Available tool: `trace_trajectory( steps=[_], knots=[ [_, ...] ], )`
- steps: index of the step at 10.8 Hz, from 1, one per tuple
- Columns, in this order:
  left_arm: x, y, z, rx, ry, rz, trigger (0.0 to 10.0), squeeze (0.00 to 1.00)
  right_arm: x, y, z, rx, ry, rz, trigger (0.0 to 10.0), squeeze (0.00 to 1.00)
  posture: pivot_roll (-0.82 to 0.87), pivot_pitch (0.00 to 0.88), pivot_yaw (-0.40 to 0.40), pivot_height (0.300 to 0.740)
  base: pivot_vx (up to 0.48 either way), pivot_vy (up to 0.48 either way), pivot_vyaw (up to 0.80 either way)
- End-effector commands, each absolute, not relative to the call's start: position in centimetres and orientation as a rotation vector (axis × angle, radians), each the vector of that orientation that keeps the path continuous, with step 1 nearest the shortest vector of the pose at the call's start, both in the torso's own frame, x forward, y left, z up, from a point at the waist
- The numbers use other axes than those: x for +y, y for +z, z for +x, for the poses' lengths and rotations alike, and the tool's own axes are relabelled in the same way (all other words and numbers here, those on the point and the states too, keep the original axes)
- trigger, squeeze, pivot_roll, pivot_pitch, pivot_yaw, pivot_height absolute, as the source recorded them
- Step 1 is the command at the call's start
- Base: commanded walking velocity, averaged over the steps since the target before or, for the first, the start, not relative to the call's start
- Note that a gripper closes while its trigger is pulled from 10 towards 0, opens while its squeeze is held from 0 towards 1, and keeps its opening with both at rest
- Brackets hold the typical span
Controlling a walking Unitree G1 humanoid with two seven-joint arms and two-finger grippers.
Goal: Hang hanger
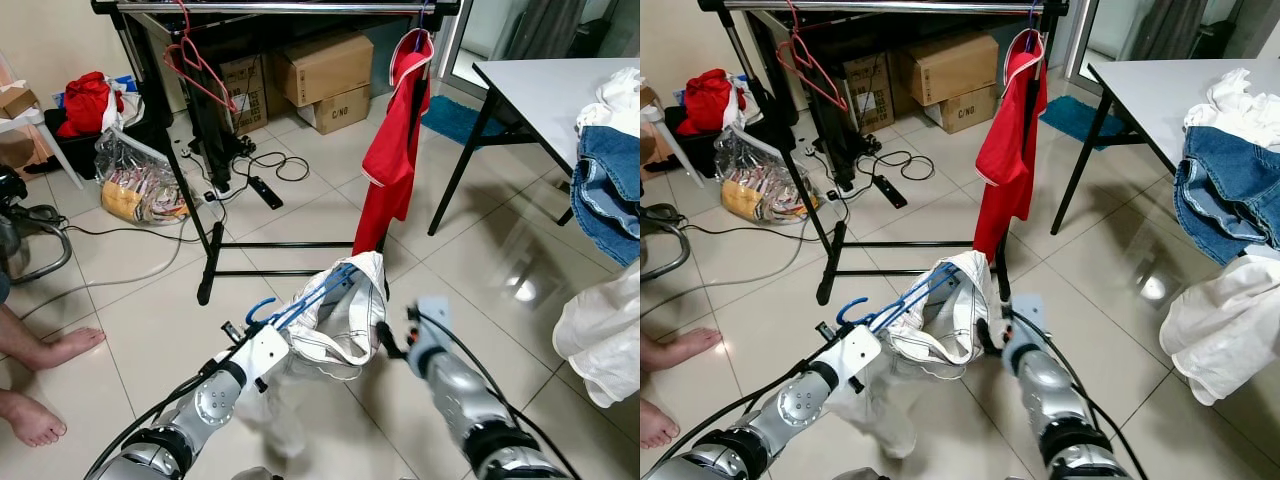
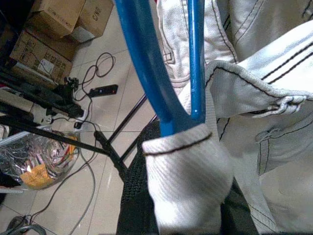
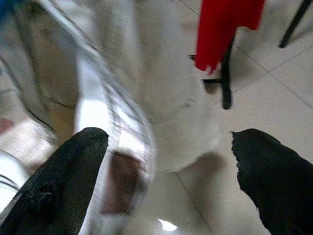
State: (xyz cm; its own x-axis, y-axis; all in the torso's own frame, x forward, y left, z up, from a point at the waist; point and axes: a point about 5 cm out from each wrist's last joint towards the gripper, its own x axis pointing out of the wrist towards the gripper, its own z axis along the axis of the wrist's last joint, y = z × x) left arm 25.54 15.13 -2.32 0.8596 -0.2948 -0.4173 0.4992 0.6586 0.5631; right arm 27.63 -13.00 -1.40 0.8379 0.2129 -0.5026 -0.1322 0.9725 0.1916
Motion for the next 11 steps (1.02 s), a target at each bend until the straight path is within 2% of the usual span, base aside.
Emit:
trace_trajectory(
  steps=[1,5,6,7,11],
  knots=[
    [14.9,-1.4,26.5,0.258,-0.443,0.711,10.0,0.00,-12.5,-0.6,28.4,0.526,0.190,0.188,10.0,0.91,0.00,0.000,0.055,0.740,0.000,0.000,0.00],
    [14.7,-1.4,26.6,0.258,-0.449,0.712,10.0,0.00,-11.0,0.1,29.2,0.515,0.215,0.252,10.0,0.86,0.01,0.000,0.061,0.740,0.000,0.000,0.00],
    [14.5,-1.3,26.7,0.254,-0.456,0.713,10.0,0.00,-10.5,0.3,29.4,0.508,0.224,0.249,2.7,0.61,0.00,0.000,0.063,0.740,0.000,0.000,0.00],
    [14.3,-1.3,26.8,0.250,-0.460,0.713,10.0,0.00,-9.8,0.9,29.8,0.479,0.237,0.266,0.0,0.00,0.00,0.000,0.063,0.740,0.000,0.000,0.00],
    [14.1,-1.4,26.6,0.254,-0.462,0.711,10.0,0.00,-9.0,1.4,29.7,0.406,0.287,0.288,0.0,0.00,0.00,0.000,0.060,0.740,0.000,0.000,0.00]
  ],
)
